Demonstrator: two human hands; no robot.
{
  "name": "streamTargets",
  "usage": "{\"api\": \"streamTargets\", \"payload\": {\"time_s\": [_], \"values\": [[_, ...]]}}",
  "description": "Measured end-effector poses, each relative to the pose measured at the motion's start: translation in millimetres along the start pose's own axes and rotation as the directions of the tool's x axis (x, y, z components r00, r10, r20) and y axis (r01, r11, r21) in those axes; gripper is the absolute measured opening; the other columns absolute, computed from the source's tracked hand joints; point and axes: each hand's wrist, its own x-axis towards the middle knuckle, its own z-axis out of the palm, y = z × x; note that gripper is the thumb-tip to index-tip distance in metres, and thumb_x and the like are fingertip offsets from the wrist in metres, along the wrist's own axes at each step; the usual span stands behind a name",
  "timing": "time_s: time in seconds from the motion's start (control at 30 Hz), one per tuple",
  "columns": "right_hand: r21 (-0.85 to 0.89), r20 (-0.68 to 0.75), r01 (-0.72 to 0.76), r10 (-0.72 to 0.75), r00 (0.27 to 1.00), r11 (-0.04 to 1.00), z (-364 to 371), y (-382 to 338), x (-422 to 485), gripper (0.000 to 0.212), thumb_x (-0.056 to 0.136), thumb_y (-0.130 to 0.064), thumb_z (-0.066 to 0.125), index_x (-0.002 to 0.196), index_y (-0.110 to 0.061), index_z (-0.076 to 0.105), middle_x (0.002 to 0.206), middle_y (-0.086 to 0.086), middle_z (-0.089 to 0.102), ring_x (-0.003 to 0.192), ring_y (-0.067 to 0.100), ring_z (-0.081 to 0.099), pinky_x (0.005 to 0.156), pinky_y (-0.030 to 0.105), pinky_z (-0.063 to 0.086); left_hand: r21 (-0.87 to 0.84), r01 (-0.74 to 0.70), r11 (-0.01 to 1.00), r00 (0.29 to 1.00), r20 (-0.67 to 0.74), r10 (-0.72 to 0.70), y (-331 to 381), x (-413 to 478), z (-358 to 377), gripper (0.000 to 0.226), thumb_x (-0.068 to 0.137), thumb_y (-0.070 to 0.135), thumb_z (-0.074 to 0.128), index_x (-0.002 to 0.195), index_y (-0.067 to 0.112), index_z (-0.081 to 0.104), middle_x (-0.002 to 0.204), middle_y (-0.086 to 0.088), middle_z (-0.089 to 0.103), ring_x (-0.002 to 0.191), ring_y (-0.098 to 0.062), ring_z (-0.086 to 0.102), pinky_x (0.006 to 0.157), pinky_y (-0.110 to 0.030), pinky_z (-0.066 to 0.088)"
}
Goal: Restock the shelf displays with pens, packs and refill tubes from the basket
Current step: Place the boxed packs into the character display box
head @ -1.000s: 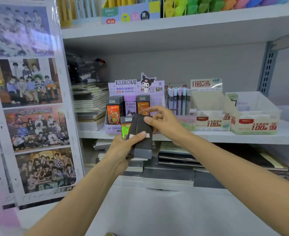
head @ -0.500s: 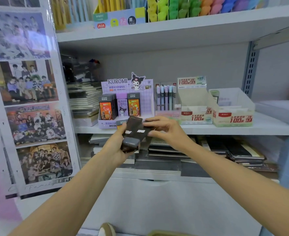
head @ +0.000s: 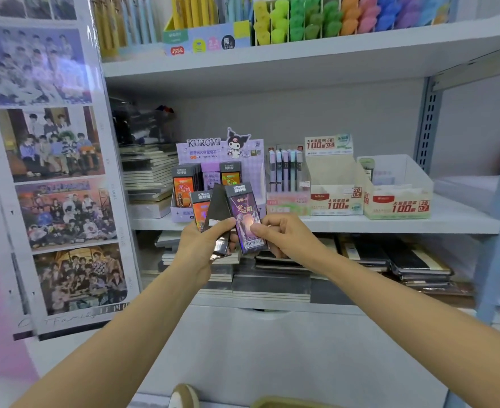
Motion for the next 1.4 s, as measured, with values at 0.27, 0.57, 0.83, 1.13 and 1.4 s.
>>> {"api": "streamTargets", "payload": {"time_s": [0.27, 0.57, 0.83, 1.13, 1.4], "values": [[0.125, 0.044, -0.009, 0.004, 0.999, 0.992, 19.0, -10.6, 17.4, 0.04, 0.092, -0.033, 0.061, 0.128, -0.017, 0.054, 0.11, 0.007, 0.07, 0.101, 0.018, 0.067, 0.089, 0.034, 0.053, 0.155, -0.054, 0.986, 0.998, 0.022, 0.051, 9.2, 0.2, -22.6, 0.02, 0.078, 0.013, 0.077, 0.094, 0.008, 0.066, 0.064, -0.006, 0.07, 0.05, -0.013, 0.061, 0.051, -0.024, 0.055], [-0.061, -0.205, 0.07, -0.081, 0.975, 0.996, -1.7, -51.3, 68.4, 0.024, 0.092, -0.012, 0.06, 0.116, -0.015, 0.055, 0.107, 0.002, 0.064, 0.098, 0.016, 0.065, 0.078, 0.026, 0.058, 0.037, -0.042, 0.998, 0.998, 0.039, 0.04, 18.6, 23.5, -41.7, 0.01, 0.094, 0.007, 0.058, 0.103, 0.009, 0.061, 0.081, -0.007, 0.076, 0.059, -0.016, 0.068, 0.053, -0.026, 0.056], [-0.391, -0.261, 0.044, -0.156, 0.953, 0.919, -23.5, -66.2, 122.3, 0.017, 0.093, -0.007, 0.057, 0.097, -0.019, 0.047, 0.105, 0.012, 0.067, 0.09, 0.031, 0.067, 0.08, 0.048, 0.057, -0.036, -0.108, 0.993, 0.991, 0.079, 0.111, 24.1, 71.1, -52.8, 0.02, 0.093, 0.011, 0.06, 0.113, 0.01, 0.062, 0.096, -0.008, 0.076, 0.073, -0.022, 0.074, 0.058, -0.026, 0.058], [-0.597, -0.141, 0.12, -0.252, 0.957, 0.793, 0.1, -45.2, 136.4, 0.014, 0.095, -0.01, 0.056, 0.103, -0.018, 0.048, 0.099, 0.012, 0.066, 0.078, 0.026, 0.063, 0.077, 0.042, 0.053, 0.244, -0.228, 0.943, 0.967, 0.168, 0.19, 4.3, 88.8, -63.0, 0.023, 0.094, 0.012, 0.061, 0.116, 0.009, 0.055, 0.1, -0.01, 0.073, 0.066, -0.02, 0.068, 0.058, -0.027, 0.056], [-0.517, -0.133, 0.147, -0.248, 0.959, 0.843, 12.8, -47.5, 145.7, 0.016, 0.095, -0.007, 0.055, 0.103, -0.019, 0.047, 0.103, 0.012, 0.065, 0.087, 0.031, 0.066, 0.08, 0.05, 0.055, 0.2, -0.243, 0.949, 0.969, 0.093, 0.229, 9.0, 87.9, -75.7, 0.017, 0.095, 0.01, 0.059, 0.111, 0.009, 0.059, 0.095, -0.009, 0.074, 0.062, -0.017, 0.063, 0.059, -0.026, 0.057]]}}
